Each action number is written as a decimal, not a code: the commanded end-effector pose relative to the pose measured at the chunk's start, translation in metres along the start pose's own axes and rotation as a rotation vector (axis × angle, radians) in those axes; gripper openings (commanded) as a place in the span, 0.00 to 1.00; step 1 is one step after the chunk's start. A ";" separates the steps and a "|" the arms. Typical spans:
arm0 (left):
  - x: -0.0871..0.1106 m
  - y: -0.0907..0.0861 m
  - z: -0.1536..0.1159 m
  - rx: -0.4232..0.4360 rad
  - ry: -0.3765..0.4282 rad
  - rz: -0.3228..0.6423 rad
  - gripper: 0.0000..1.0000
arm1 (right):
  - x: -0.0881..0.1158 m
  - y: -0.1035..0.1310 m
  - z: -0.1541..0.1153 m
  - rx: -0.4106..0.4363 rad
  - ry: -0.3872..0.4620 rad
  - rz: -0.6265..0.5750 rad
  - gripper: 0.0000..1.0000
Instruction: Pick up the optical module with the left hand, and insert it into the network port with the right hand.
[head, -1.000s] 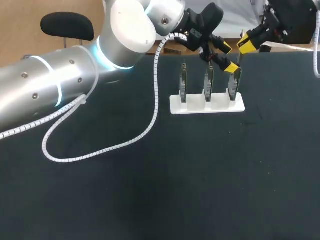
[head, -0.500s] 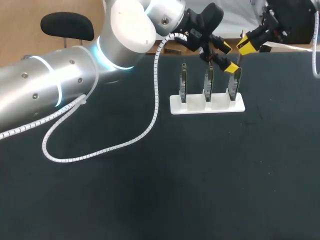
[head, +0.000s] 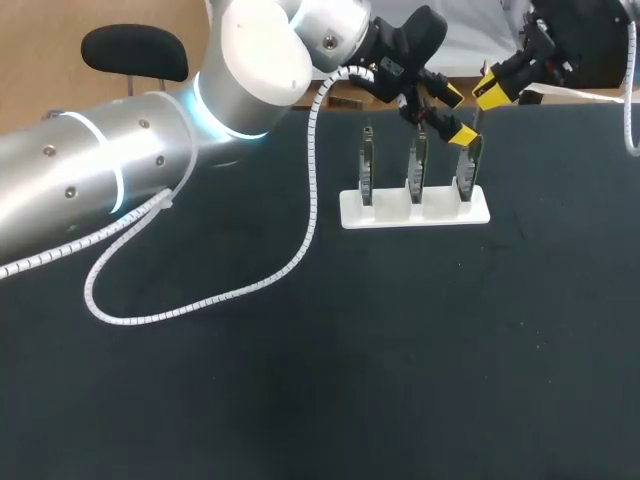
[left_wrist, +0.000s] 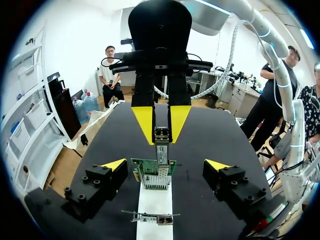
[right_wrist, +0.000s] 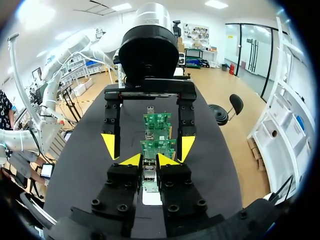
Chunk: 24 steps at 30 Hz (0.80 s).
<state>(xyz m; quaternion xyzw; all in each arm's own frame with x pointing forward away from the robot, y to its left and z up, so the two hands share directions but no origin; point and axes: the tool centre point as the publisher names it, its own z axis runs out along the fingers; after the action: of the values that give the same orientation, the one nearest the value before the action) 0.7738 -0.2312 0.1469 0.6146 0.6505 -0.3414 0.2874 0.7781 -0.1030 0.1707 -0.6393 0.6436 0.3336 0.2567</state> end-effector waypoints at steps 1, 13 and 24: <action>-0.001 0.002 0.001 0.004 0.004 0.000 1.00 | -0.001 0.000 -0.003 0.002 -0.009 -0.008 0.00; -0.001 0.002 0.001 0.004 0.004 0.000 1.00 | -0.004 0.004 -0.006 0.006 -0.015 -0.013 0.00; -0.001 0.002 0.001 0.004 0.004 0.000 1.00 | 0.000 0.004 0.001 -0.005 0.006 -0.029 0.00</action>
<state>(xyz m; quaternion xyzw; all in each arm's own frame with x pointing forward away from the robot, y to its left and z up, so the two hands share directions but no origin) 0.7738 -0.2311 0.1469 0.6146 0.6505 -0.3414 0.2875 0.7741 -0.1042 0.1718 -0.6492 0.6343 0.3311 0.2579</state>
